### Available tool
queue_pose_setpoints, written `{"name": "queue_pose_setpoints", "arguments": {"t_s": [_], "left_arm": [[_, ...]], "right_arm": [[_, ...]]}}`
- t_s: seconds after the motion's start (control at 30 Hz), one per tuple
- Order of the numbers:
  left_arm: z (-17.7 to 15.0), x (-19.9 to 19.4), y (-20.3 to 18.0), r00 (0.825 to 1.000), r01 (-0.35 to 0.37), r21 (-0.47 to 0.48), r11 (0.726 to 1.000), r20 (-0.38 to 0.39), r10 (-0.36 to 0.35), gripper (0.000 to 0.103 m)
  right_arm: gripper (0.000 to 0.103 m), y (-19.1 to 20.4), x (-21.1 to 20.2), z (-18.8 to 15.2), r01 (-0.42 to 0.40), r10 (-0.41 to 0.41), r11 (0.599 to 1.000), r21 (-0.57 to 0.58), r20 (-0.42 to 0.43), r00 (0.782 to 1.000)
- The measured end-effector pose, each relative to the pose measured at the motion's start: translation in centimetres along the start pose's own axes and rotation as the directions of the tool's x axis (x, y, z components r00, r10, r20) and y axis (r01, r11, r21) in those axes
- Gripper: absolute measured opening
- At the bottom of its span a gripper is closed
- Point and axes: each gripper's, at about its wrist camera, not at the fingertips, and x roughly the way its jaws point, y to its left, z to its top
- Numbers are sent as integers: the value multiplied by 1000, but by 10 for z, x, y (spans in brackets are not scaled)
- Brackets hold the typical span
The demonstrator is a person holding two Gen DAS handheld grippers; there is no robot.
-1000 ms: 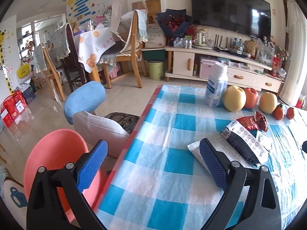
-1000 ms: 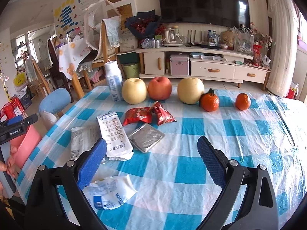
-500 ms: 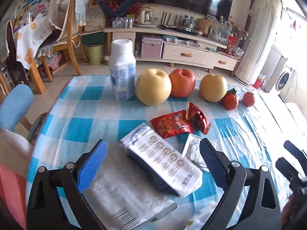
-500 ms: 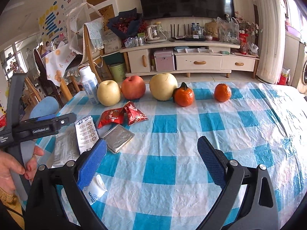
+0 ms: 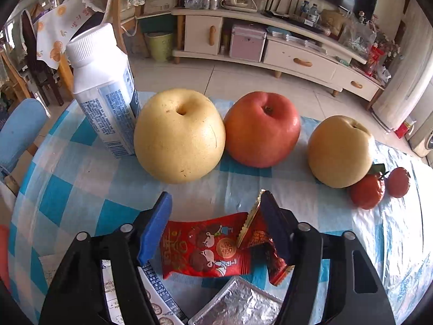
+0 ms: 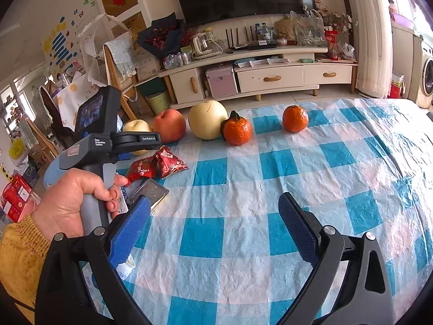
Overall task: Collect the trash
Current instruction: 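Grasp the white printed carton with the left tool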
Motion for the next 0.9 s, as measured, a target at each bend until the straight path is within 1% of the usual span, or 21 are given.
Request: {"name": "queue_pose_setpoints", "arguments": {"t_s": [0.03,0.1,0.13,0.2,0.27,0.3,0.43,0.53,0.7,0.8,0.83,0.9], "left_arm": [[0,5,-2,1000,-12,6,1000,-14,12,57],[-4,13,-5,999,-29,22,999,-43,30,55],[-6,12,-4,999,-23,19,1000,-35,24,55],[-11,9,-4,999,1,23,1000,-46,0,54],[-20,5,-7,998,18,43,999,-53,-16,53],[-26,2,-9,998,30,56,998,-58,-27,51],[-56,-16,-16,997,64,123,990,-58,-58,51],[-86,-33,-26,997,67,213,975,-49,-57,50],[-128,-63,-25,990,136,277,951,-70,-121,50],[-143,-82,-10,974,222,246,943,-94,-205,50],[-146,-91,-2,973,232,236,944,-77,-220,50],[-148,-113,13,970,238,223,945,-12,-242,51]], "right_arm": [[96,-2,0,0,2,-2,1000,2,-2,1000],[96,-5,1,1,6,-6,1000,6,-7,1000],[96,-7,1,1,6,-6,1000,8,-11,1000],[96,-10,1,1,7,-6,1000,12,-14,1000],[96,-11,0,1,7,-7,1000,17,-9,1000],[96,-11,-1,2,6,-6,1000,19,-7,1000],[96,-12,-1,1,1,-1,1000,18,-16,1000],[96,-13,3,0,-1,2,1000,18,-36,999],[96,-18,8,-2,-10,12,1000,29,-73,997],[96,-21,12,-5,-16,20,999,37,-98,995],[96,-21,13,-6,-20,23,999,38,-105,994],[96,-20,17,-7,-31,35,999,32,-119,992]]}}
